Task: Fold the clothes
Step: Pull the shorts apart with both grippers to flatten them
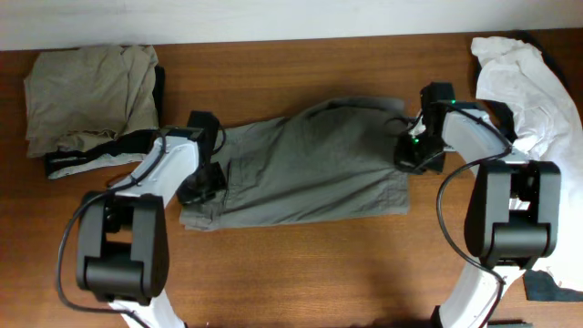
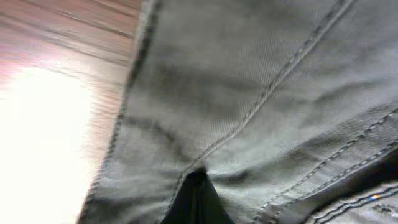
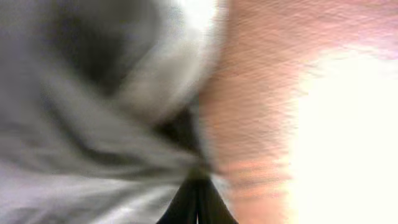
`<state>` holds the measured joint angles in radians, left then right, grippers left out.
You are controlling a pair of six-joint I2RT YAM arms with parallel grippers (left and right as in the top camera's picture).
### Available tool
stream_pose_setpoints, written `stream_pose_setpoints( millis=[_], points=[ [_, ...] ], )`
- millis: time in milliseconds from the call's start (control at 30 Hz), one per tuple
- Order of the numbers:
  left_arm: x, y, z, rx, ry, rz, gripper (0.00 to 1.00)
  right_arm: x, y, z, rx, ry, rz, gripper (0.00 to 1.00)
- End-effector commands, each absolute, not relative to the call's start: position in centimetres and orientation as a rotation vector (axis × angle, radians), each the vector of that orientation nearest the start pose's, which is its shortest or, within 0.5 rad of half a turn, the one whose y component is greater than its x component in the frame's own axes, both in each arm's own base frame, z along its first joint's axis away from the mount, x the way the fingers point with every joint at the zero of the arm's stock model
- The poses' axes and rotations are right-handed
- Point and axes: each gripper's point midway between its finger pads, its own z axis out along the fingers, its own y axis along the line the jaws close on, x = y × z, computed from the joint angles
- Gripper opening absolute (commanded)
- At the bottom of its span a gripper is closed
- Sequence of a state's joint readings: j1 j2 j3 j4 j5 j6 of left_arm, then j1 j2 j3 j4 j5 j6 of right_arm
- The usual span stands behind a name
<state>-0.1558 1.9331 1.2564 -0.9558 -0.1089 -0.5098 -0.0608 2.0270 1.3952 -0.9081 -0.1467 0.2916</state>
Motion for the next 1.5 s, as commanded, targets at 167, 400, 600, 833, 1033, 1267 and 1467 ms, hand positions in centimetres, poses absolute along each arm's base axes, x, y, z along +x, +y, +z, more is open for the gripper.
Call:
stream_pose_setpoints(
  millis=[167,400,600,833,1033,1267,1467],
  points=[
    [39.4,-3.3,8.2,-0.425,2.801,0.163,0.01,36.9,3.0,4.3,0.432,3.106,0.286,0.04],
    [45.0,-8.6,9.3,-0.147,2.645,-0.208,0.01,33.6,6.0,1.5,0.396,3.201,0.170,0.04],
    [44.6,-8.4,3.6,-0.124,2.765,-0.165,0.01,32.2,6.1,-0.2,0.409,3.222,0.202,0.04],
    [45.1,-6.2,0.2,-0.177,2.805,-0.111,0.01,31.0,5.2,-1.0,0.471,3.246,0.116,0.04],
    [45.7,-1.3,0.3,-0.309,2.773,-0.014,0.01,29.1,2.1,-2.1,0.635,3.255,-0.058,0.04],
    [45.9,0.4,0.8,-0.347,2.772,0.008,0.01,29.3,0.5,-1.8,0.665,3.232,-0.119,0.04],
    [47.6,-1.3,9.7,-0.275,2.712,-0.021,0.01,33.2,0.9,5.6,0.522,3.095,-0.045,0.26]
  ],
)
